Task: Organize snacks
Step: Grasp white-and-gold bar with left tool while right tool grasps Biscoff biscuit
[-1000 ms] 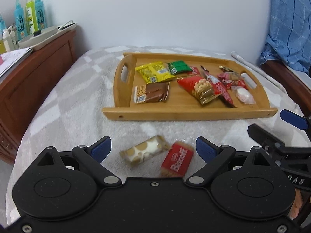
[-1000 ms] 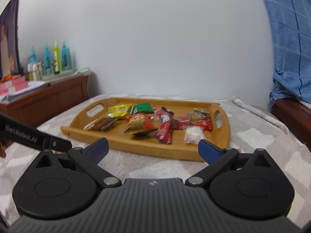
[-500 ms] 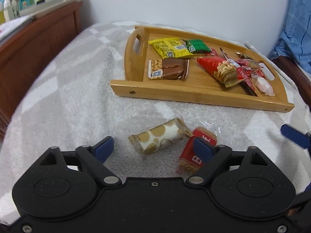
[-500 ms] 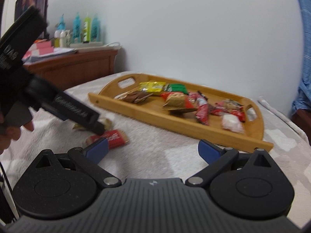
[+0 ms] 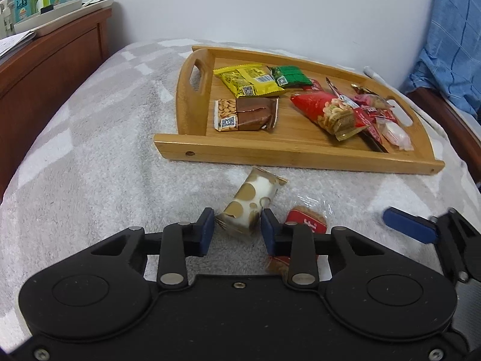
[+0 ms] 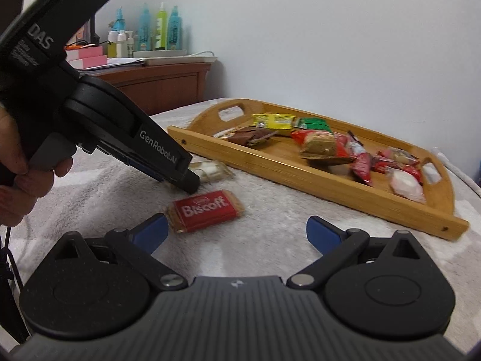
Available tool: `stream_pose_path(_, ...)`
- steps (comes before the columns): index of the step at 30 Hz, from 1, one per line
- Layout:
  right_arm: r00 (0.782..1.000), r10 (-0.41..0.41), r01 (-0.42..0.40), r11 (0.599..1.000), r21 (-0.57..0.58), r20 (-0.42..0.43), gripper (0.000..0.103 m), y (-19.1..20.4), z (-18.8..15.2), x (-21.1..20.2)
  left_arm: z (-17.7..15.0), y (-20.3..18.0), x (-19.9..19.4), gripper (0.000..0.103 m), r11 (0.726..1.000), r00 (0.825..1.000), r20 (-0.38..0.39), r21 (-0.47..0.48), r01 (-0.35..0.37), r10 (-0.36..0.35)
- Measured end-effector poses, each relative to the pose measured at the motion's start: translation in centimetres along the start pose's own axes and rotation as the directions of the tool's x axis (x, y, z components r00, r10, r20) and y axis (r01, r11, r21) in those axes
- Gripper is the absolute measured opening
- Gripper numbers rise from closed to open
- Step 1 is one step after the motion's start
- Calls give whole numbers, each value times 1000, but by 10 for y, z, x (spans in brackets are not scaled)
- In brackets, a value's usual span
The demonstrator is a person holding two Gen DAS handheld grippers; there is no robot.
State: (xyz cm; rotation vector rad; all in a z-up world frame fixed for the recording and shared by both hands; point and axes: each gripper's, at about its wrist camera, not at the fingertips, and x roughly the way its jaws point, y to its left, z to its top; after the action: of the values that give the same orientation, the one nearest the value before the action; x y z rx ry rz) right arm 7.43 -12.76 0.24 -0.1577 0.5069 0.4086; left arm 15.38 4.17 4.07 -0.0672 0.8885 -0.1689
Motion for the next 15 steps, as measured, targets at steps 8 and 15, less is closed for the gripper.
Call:
stream_pose_path(8, 998, 61, -62, 997, -38, -23, 103, 8, 6, 19, 4, 6, -16, 28, 1000, 1000, 13, 3, 10, -10)
stream_pose_path(15, 989, 131, -134, 990, -38, -73, 99, 2, 14, 33, 6, 12, -18, 28, 1000, 1000, -4, 1, 3, -3)
